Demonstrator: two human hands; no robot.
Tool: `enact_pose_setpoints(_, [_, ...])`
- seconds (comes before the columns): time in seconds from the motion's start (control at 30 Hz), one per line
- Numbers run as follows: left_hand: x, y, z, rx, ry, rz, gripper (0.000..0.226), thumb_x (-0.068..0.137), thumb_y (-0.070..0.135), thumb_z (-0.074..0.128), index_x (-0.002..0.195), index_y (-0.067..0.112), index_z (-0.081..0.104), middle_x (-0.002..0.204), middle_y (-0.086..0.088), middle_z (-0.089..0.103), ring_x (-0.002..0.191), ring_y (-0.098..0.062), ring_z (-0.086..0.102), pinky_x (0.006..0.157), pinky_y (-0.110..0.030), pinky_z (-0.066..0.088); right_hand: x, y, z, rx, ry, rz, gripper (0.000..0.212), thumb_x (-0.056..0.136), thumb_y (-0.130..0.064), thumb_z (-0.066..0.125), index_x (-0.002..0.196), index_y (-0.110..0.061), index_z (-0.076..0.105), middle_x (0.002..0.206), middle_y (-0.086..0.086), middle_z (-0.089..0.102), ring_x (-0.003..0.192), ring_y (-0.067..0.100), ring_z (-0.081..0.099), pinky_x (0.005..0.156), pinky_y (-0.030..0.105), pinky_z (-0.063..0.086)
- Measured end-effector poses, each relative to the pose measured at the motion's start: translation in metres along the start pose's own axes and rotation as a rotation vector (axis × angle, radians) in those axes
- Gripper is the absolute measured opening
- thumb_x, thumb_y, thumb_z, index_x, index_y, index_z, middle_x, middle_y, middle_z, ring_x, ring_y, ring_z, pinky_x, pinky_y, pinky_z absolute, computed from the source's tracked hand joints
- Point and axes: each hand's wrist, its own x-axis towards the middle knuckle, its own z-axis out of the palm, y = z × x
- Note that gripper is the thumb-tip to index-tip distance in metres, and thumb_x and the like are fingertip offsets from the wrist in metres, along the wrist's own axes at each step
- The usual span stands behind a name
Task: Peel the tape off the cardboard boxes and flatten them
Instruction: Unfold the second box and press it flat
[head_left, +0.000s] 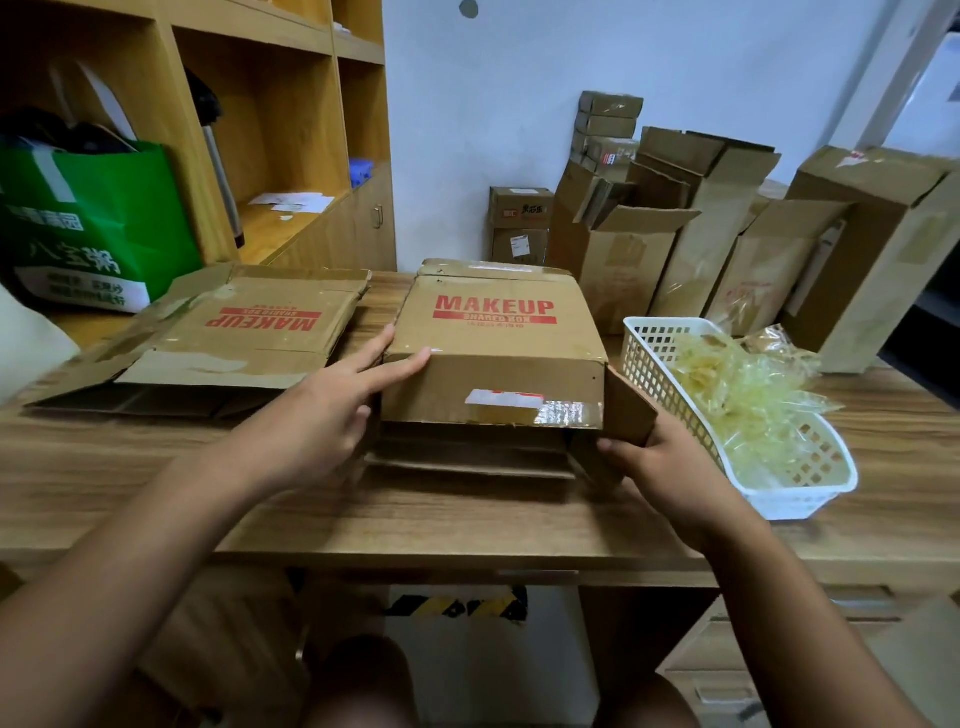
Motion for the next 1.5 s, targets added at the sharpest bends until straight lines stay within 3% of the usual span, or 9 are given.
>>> enact_pose_setpoints(0.13, [-0.002, 0.003, -0.004, -0.052, -0.042, -0.012, 0.102, 0.094, -0.001, 0.055, 0.14, 0.076, 0.006, 0.158, 0.039, -0.007, 0.138, -0.005, 0.038, 0.073, -0.011, 0.044, -0.001, 0.002, -0.001, 0.173, -0.06, 0.047, 0.076, 0.076, -0.002, 0.058, 0.138, -0.045, 0.055, 0.123, -0.003, 0.073, 0.112, 0.019, 0.07, 0.093, 0.038, 0.057])
enact_pose_setpoints(0.23, [-0.002, 0.006, -0.002, -0.093, -0.091, -0.051, 0.107, 0.088, 0.0, 0.06, 0.138, 0.077, 0.006, 0.157, 0.039, -0.004, 0.088, 0.007, 0.061, 0.055, -0.021, 0.053, -0.002, -0.004, -0.005, 0.325, -0.071, 0.11, 0.084, 0.066, -0.001, 0.053, 0.136, -0.045, 0.059, 0.125, 0.005, 0.071, 0.109, 0.025, 0.064, 0.092, 0.04, 0.047])
enact_pose_setpoints(0.33, [-0.004, 0.009, -0.002, -0.108, -0.102, -0.03, 0.095, 0.089, 0.016, 0.062, 0.138, 0.077, 0.008, 0.152, 0.043, -0.001, 0.068, 0.002, 0.061, 0.052, -0.018, 0.05, -0.004, -0.016, -0.007, 0.433, -0.142, 0.117, 0.061, 0.077, -0.018, 0.052, 0.134, -0.038, 0.063, 0.13, 0.01, 0.068, 0.11, 0.023, 0.063, 0.089, 0.04, 0.046])
enact_pose_setpoints(0.47, [-0.005, 0.015, 0.005, -0.068, -0.06, 0.033, 0.074, 0.091, 0.063, 0.053, 0.145, 0.069, 0.004, 0.155, 0.041, -0.004, 0.13, 0.005, 0.039, 0.101, -0.025, 0.041, 0.002, -0.031, -0.002, 0.397, -0.005, 0.174, 0.034, 0.097, -0.054, 0.054, 0.12, -0.036, 0.071, 0.116, 0.0, 0.075, 0.099, 0.014, 0.072, 0.075, 0.033, 0.058])
enact_pose_setpoints(0.53, [-0.003, 0.017, 0.009, -0.058, -0.045, 0.026, 0.082, 0.083, 0.079, 0.043, 0.151, 0.058, 0.003, 0.16, 0.034, -0.002, 0.139, 0.01, 0.017, 0.113, -0.029, 0.03, 0.007, -0.034, 0.001, 0.335, 0.072, 0.221, 0.031, 0.096, -0.054, 0.06, 0.119, -0.034, 0.067, 0.105, -0.005, 0.076, 0.088, 0.01, 0.073, 0.067, 0.032, 0.057])
enact_pose_setpoints(0.83, [-0.01, 0.026, 0.013, -0.086, -0.015, -0.02, 0.096, 0.074, 0.092, 0.03, 0.156, 0.046, 0.009, 0.161, 0.031, 0.004, 0.145, 0.002, 0.02, 0.119, -0.04, 0.03, 0.004, -0.045, -0.015, 0.513, 0.031, 0.366, 0.045, 0.099, -0.001, 0.051, 0.133, -0.031, 0.057, 0.108, 0.005, 0.078, 0.093, 0.025, 0.077, 0.061, 0.037, 0.063])
enact_pose_setpoints(1.07, [-0.017, 0.032, 0.017, -0.061, 0.03, -0.024, 0.091, 0.082, 0.083, 0.036, 0.158, 0.04, 0.01, 0.163, 0.026, 0.002, 0.135, 0.014, 0.007, 0.117, -0.029, 0.02, 0.0, -0.057, -0.004, 0.381, 0.058, 0.359, 0.049, 0.096, -0.035, 0.063, 0.142, -0.046, 0.051, 0.119, -0.006, 0.066, 0.107, 0.024, 0.067, 0.06, 0.033, 0.062])
enact_pose_setpoints(1.27, [-0.02, 0.029, 0.023, -0.067, 0.068, -0.033, 0.097, 0.084, 0.075, 0.053, 0.159, 0.037, 0.004, 0.164, 0.023, -0.006, 0.144, 0.008, 0.004, 0.112, -0.025, 0.014, 0.003, -0.063, 0.009, 0.221, 0.097, 0.258, 0.059, 0.099, -0.025, 0.06, 0.149, -0.049, 0.041, 0.137, -0.009, 0.052, 0.11, 0.014, 0.061, 0.09, 0.041, 0.054])
enact_pose_setpoints(1.5, [-0.02, 0.017, 0.02, -0.471, 0.177, -0.109, 0.088, 0.08, 0.087, 0.041, 0.154, 0.046, 0.02, 0.159, 0.019, 0.029, 0.139, 0.005, 0.03, 0.116, -0.031, 0.032, 0.008, -0.063, 0.013, 0.187, 0.062, 0.197, 0.046, 0.106, -0.016, 0.049, 0.134, -0.051, 0.06, 0.121, -0.03, 0.052, 0.115, 0.008, 0.057, 0.086, 0.027, 0.051])
